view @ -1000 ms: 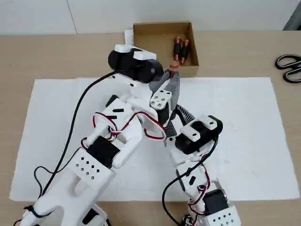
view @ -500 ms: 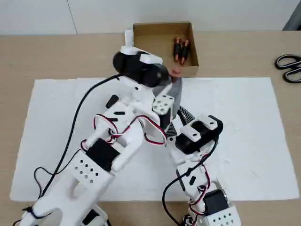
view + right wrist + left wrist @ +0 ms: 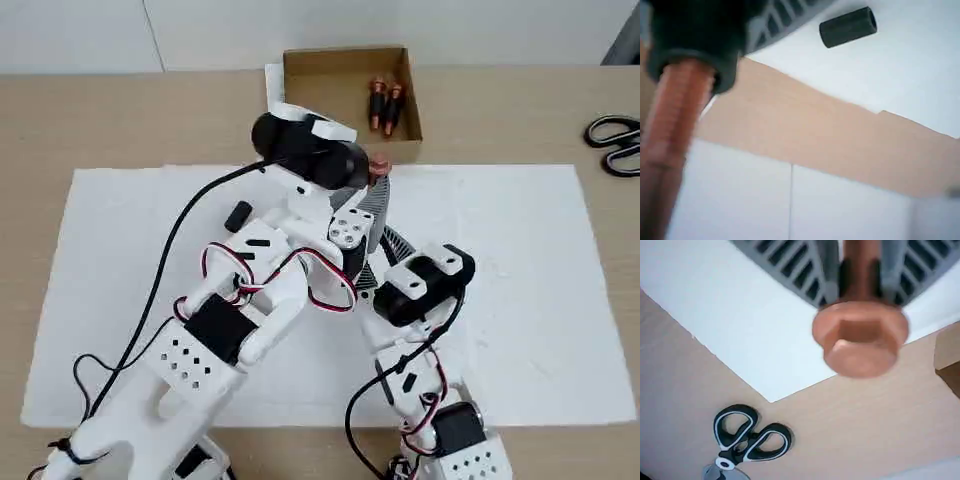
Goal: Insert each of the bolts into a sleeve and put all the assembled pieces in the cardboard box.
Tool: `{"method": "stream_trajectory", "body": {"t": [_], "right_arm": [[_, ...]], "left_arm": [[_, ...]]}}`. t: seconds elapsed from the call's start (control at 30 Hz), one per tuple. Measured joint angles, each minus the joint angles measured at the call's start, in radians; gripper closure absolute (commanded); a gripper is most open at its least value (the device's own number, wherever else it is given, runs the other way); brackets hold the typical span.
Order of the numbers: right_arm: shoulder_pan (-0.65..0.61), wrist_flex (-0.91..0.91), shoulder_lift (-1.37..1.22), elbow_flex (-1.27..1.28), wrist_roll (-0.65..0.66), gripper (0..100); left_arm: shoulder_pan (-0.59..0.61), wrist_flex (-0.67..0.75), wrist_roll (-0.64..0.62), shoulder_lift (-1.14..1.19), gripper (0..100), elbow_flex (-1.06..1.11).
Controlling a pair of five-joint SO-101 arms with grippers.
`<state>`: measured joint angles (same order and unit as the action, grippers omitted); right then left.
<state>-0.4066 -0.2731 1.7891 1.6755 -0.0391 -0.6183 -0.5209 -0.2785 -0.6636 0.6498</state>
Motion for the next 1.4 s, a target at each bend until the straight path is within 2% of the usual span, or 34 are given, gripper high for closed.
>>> {"method": "stream_trajectory", "body": {"t": [0.37,0.63,0.83,1.0,1.17,1.4], "right_arm": [[-0.003,0.0,-0.002,0.0,0.0,99.5],[-0.005,0.0,0.002,0.0,0.002,99.5],[-0.005,0.0,0.003,0.0,0.002,99.5],[-0.002,0.0,0.003,0.0,0.0,99.5],[-0.003,0.0,0.003,0.0,0.0,99.5],[-0.003,0.0,0.003,0.0,0.0,99.5]], "left_arm": [[0.0,-0.063,0.0,-0.008,99,-0.002],[-0.003,-0.133,0.028,-0.003,81,0.003],[-0.005,-0.207,0.023,-0.005,74,0.0],[0.029,-0.348,0.026,-0.005,67,-0.097],[0.127,-0.477,0.163,-0.005,67,-0.19],[0.18,-0.689,0.396,-0.005,67,-0.308]]}}
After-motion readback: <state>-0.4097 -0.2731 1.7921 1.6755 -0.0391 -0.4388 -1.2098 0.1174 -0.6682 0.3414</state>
